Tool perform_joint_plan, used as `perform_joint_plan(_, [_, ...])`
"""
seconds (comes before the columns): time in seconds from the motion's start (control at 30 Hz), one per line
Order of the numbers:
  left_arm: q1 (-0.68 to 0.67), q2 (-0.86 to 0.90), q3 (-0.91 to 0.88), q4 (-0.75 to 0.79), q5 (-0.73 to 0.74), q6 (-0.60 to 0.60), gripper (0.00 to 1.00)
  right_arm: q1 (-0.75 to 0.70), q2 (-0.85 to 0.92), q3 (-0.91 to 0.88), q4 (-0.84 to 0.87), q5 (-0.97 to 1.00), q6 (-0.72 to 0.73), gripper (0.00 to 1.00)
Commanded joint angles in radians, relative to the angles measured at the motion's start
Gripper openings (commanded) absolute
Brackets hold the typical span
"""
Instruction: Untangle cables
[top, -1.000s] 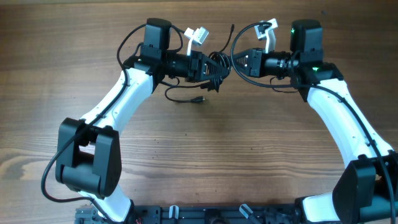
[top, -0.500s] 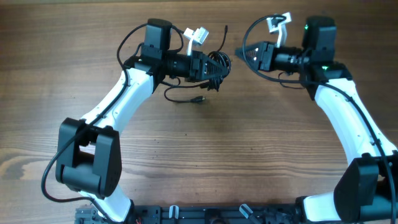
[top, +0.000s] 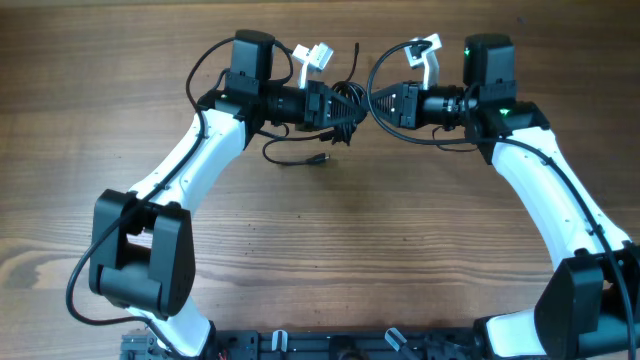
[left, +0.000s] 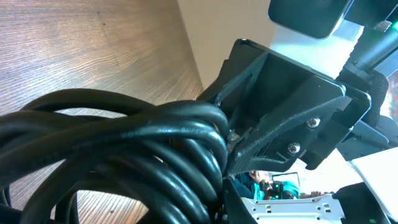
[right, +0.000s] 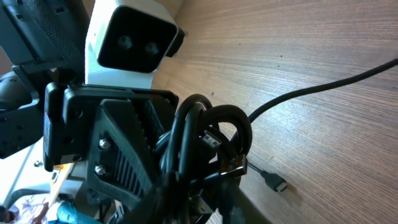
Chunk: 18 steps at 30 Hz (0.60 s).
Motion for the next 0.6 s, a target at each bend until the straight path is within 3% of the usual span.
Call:
perform_joint_plan(0.0, [-0.008, -0.017, 0.008, 0.009, 0.02, 0.023, 0.04, 0.024, 0.006, 0.002, 0.006, 0.0, -0.022, 0.21])
perform_joint_plan(0.27, [-0.008, -0.017, 0.008, 0.009, 0.021, 0.019, 0.04, 0.089, 0.007, 0.002, 0.006, 0.127, -0.02, 0.05])
perform_joint_plan(0.57, [-0.007, -0.017, 0.008, -0.015, 0.019, 0.02, 0.04, -0.043, -0.01, 0.002, 0.013, 0.261, 0.135, 0.04])
